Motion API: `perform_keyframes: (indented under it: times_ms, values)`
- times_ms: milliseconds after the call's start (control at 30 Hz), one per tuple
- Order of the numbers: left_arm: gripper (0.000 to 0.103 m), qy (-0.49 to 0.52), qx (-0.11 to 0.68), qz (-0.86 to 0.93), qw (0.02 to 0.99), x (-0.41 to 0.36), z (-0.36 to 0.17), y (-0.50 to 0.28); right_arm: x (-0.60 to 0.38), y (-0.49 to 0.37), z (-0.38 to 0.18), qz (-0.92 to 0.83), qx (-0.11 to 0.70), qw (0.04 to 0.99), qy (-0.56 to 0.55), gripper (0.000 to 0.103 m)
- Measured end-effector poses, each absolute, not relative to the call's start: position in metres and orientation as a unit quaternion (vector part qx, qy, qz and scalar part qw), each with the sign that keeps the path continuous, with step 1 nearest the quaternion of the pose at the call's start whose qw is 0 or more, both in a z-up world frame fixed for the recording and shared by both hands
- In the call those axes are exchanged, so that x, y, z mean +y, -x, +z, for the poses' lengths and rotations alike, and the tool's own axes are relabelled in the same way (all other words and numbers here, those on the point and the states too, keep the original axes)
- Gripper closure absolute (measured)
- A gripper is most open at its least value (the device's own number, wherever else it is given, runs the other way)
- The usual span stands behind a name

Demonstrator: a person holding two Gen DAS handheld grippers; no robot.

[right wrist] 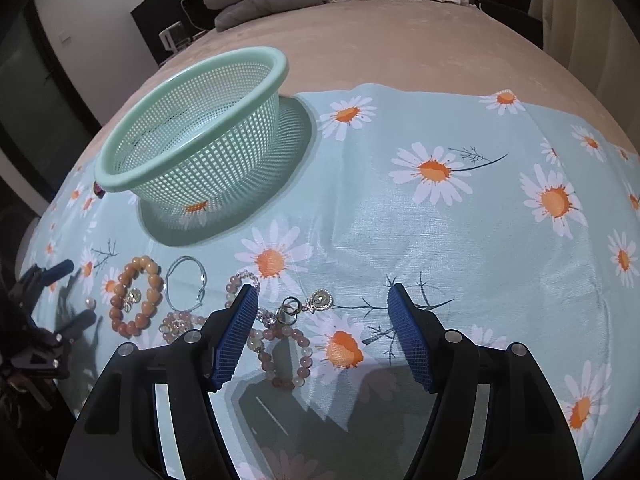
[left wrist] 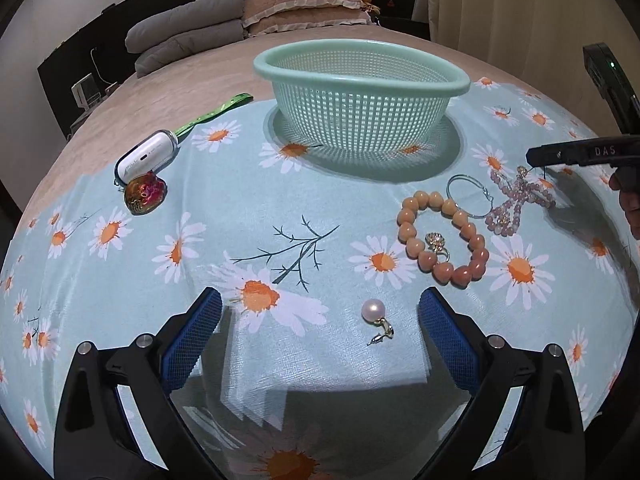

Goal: Organize jewelry
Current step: 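Grasp the second pearl earring with the left tool while the right tool grasps a silver pendant earring, then lift and carry both held earrings over the mint-green basket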

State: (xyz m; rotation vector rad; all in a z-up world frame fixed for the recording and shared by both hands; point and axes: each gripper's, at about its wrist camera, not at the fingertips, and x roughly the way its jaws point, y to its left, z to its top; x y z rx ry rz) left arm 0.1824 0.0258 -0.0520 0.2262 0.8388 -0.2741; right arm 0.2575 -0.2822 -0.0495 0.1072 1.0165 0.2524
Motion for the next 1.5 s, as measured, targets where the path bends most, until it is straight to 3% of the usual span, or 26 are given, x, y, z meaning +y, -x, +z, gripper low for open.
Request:
perform_keyframes:
  times_ms: [167,333,400,567,633,700,733,833,900,967,1133,1300,1333,1500]
  values:
    - [0.006,-0.112,0.379,-0.158,0.905,0.027,-0.064,-0.177,-0.271,-0.263,-0.065,0.117,0.501,0.856,-0.041,0.040]
    - [0.005,-0.083,0.386,-0.167,0.903,0.033,-0.070,-0.180,-0.251,-0.256,-0.076,0.118,0.495,0.860,0.021,0.027]
    - [0.004,-0.087,0.379,-0.162,0.907,0.032,-0.071,-0.178,-0.246,-0.253,-0.079,0.123,0.489,0.863,0.026,0.016]
    - [0.005,-0.097,0.368,-0.152,0.912,0.029,-0.068,-0.175,-0.241,-0.241,-0.081,0.113,0.456,0.882,0.033,0.013]
    - [0.012,-0.104,0.361,-0.153,0.914,0.026,-0.067,-0.172,-0.245,-0.235,-0.079,0.108,0.447,0.887,0.029,0.021]
    - [0.024,-0.104,0.357,-0.164,0.914,0.024,-0.065,-0.171,-0.253,-0.229,-0.078,0.099,0.441,0.892,0.018,0.038]
    - [0.033,-0.108,0.355,-0.169,0.913,0.021,-0.065,-0.169,-0.257,-0.227,-0.077,0.099,0.440,0.892,0.019,0.043]
    - [0.046,-0.125,0.351,-0.174,0.912,0.012,-0.066,-0.165,-0.260,-0.223,-0.076,0.096,0.435,0.895,0.030,0.058]
    - [0.055,-0.127,0.351,-0.180,0.910,0.007,-0.066,-0.163,-0.270,-0.231,-0.075,0.085,0.435,0.896,0.022,0.082]
    - [0.066,-0.135,0.351,-0.185,0.908,0.003,-0.066,-0.161,-0.272,-0.233,-0.075,0.087,0.439,0.894,0.027,0.089]
    - [0.084,-0.143,0.351,-0.195,0.905,-0.005,-0.066,-0.156,-0.270,-0.237,-0.068,0.098,0.455,0.885,0.025,0.090]
    - [0.087,-0.120,0.361,-0.197,0.904,-0.001,-0.063,-0.157,-0.288,-0.231,-0.052,0.144,0.457,0.877,-0.033,0.090]
    - [0.091,-0.115,0.366,-0.200,0.902,0.001,-0.062,-0.156,-0.291,-0.228,-0.049,0.152,0.455,0.876,-0.042,0.090]
    - [0.092,-0.129,0.369,-0.201,0.898,0.001,-0.061,-0.151,-0.304,-0.225,-0.042,0.180,0.457,0.865,-0.103,0.090]
